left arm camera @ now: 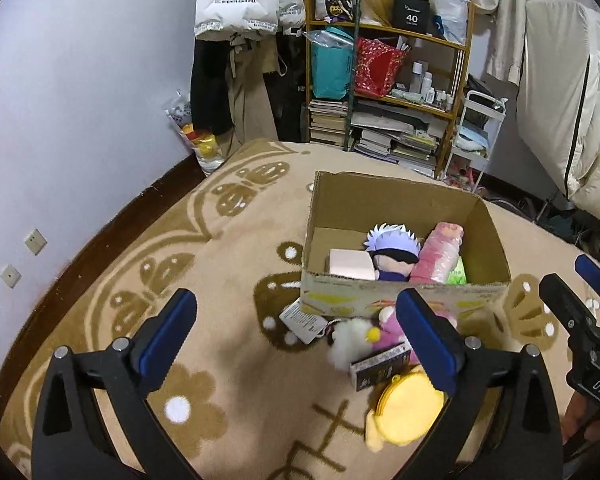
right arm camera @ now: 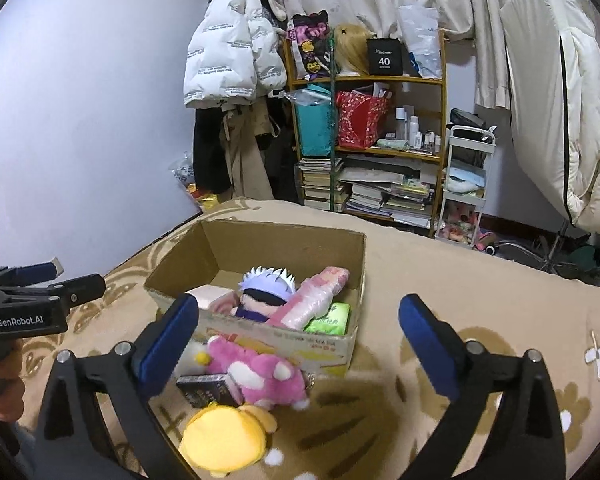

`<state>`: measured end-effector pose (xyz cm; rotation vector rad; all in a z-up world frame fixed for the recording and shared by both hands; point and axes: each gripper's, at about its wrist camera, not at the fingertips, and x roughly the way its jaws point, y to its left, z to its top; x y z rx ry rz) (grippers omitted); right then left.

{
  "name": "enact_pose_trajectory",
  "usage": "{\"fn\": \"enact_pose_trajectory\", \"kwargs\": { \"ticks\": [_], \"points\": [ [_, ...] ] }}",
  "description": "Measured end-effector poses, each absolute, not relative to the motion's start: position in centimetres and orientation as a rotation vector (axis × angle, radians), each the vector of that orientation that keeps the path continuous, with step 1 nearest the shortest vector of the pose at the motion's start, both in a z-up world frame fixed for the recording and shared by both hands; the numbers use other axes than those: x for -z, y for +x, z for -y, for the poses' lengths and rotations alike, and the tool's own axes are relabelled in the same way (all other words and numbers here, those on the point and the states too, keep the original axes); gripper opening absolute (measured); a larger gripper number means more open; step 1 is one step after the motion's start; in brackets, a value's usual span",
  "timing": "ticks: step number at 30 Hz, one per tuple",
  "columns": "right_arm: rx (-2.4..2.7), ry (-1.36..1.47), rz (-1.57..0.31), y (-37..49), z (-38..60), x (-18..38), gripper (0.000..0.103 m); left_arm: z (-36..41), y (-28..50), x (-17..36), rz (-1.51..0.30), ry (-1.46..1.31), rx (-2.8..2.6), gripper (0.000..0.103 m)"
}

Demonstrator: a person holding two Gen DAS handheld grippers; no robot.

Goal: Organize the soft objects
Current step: 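Withdraw both open tools from the box and lower them toward the remaining plushes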

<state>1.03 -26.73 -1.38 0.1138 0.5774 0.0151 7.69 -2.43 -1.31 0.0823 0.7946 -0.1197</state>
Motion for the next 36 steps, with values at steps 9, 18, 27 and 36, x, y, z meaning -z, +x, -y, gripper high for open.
{"fn": "enact_pose_trajectory", "kwargs": {
  "ticks": [9, 18, 27, 36],
  "points": [
    [-0.044, 0.127, -0.609, -0.8, 25.3, 1.2, 0.103, 0.6, 5.7, 0.9, -0.850, 0.075, 0.087, 0.101],
    [-0.085, 0.123, -0.676, -0.9, 23.7, 3.5, 0.103, 0.1, 6.4, 2.5, -0.927, 0.045, 0.116, 0.102],
    [-0.078, 0.138, -0.773, 1.0, 23.7, 7.3, 0.103, 1.2, 8.3, 4.7, -0.995, 0.031, 0.140, 0.102],
    [-0.082, 0.148, -0.855, 2.9, 23.2, 10.5, 0.103, 2.1, 10.2, 6.6, -1.050, -0.010, 0.189, 0.101]
  ]
}}
